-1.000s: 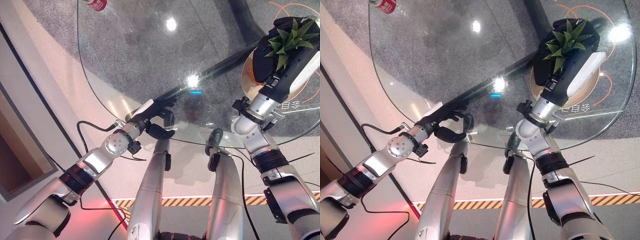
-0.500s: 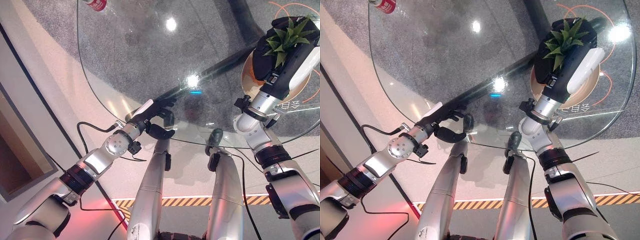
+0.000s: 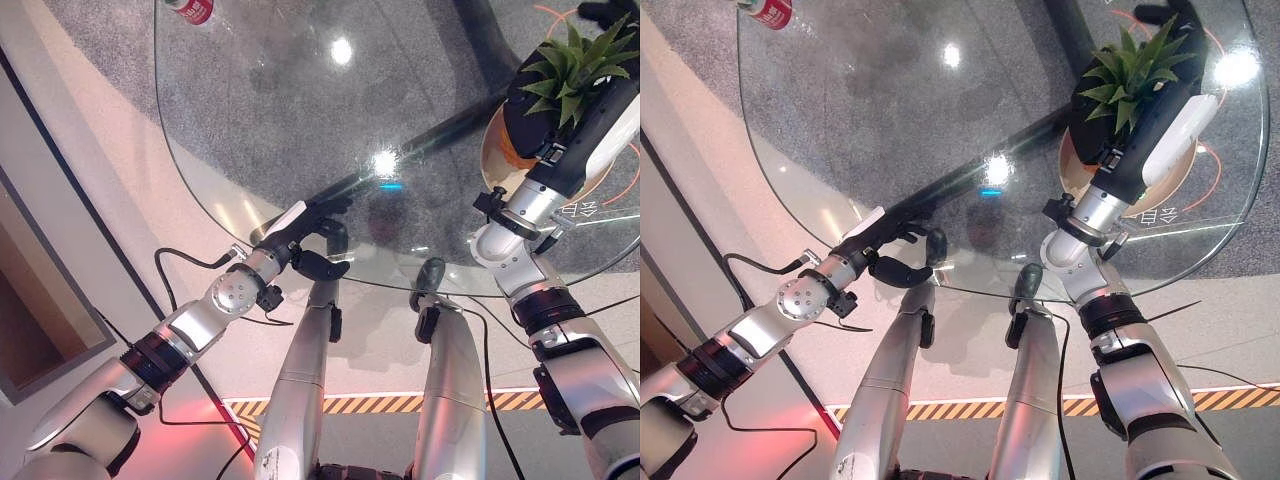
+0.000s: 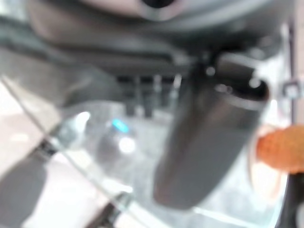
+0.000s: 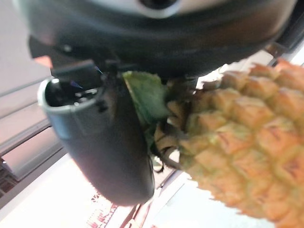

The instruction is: Pick up the fruit to the plate

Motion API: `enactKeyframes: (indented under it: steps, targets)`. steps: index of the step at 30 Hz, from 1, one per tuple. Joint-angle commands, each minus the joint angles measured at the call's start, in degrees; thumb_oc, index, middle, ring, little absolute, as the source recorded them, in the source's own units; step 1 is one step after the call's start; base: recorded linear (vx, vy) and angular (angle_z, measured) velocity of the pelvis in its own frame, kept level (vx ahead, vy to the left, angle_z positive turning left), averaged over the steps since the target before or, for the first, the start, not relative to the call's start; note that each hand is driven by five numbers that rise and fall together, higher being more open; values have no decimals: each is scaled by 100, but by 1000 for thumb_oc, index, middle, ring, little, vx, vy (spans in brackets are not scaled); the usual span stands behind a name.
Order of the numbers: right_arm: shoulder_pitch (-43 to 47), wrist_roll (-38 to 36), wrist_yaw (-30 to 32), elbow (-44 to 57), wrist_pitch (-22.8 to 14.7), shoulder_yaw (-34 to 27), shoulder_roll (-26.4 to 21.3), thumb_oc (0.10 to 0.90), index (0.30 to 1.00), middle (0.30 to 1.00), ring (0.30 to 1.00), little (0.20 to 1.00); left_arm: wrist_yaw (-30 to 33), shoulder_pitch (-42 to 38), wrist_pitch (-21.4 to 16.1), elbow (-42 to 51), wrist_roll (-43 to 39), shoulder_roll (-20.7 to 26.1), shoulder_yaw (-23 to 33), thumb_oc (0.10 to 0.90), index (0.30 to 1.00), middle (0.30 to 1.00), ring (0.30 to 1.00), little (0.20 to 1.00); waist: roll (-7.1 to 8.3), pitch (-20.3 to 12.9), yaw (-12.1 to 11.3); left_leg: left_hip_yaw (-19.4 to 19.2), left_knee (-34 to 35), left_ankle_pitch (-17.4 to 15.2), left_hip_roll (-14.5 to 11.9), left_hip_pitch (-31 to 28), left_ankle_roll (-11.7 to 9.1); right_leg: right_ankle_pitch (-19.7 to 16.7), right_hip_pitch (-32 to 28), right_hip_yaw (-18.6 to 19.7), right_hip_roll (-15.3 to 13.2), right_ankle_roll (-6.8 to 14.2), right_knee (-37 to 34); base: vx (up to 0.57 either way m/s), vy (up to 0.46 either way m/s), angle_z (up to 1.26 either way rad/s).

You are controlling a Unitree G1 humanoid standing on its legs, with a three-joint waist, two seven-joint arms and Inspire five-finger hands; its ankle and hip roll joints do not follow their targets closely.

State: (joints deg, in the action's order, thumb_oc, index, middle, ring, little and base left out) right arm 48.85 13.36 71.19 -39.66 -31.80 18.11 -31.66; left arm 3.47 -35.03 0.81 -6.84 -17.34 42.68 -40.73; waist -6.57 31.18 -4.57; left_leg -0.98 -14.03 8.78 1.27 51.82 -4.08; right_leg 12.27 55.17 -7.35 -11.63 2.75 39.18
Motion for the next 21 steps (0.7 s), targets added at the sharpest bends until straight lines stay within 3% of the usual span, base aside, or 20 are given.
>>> enactKeyframes:
  steps: [1, 21]
  targets:
    - [68, -76, 154, 142, -35, -51, -506, 800, 900, 900, 900, 900, 1, 166, -407, 442, -69, -330, -88, 800, 900, 900, 900, 900, -204, -139, 124, -299, -1025, -1058, 388, -182, 318, -1563, -366, -267, 339, 299, -1654, 0, 0, 0]
    - [-664, 449, 373, 977, 459, -322, -455, 800, 900, 900, 900, 900, -138, 641, -409, 813, 87, -161, 316, 800, 900, 900, 900, 900, -44, -139, 184, -347, -877, -1078, 358, -513, 326, -1563, -773, -305, 385, 305, -1819, -1, 1, 0]
